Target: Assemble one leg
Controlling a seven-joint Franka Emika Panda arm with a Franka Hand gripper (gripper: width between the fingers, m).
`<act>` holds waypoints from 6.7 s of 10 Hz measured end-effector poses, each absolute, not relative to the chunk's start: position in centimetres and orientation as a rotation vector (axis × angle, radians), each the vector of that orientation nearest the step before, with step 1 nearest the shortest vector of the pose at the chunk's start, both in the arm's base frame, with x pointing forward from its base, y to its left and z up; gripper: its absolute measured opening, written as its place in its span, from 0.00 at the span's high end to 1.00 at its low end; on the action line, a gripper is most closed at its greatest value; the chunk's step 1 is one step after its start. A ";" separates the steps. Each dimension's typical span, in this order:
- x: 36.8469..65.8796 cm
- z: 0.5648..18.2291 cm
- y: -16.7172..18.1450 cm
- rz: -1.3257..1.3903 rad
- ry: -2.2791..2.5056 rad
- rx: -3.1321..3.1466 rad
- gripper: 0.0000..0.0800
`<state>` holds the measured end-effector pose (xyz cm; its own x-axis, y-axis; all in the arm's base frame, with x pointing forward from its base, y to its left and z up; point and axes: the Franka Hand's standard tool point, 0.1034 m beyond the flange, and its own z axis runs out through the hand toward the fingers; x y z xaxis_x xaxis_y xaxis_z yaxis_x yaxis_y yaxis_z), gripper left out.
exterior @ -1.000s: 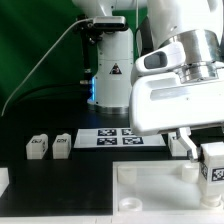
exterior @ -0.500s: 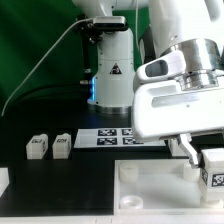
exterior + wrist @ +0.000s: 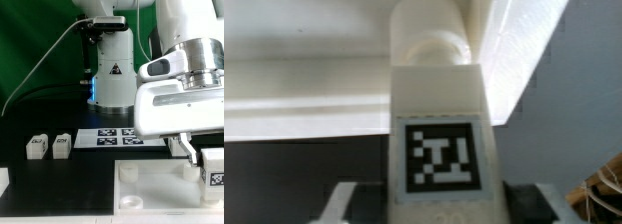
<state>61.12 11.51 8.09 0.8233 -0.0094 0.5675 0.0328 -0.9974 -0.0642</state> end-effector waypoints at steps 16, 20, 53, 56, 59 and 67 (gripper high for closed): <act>61.3 8.5 11.7 -0.606 -0.007 -2.979 0.19; 61.3 8.5 11.7 -0.606 -0.007 -2.979 0.19; 61.9 8.5 10.4 -0.015 2.124 -2.066 0.63; 61.8 8.3 10.6 -0.012 2.120 -2.075 0.53; 61.8 7.9 11.3 -0.045 1.830 -2.348 0.22; 62.6 7.6 11.1 0.016 0.164 -3.086 0.19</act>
Offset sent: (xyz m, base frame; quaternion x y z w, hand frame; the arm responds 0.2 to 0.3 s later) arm 0.0000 0.0000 0.0000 0.0000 0.0000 0.0000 1.0000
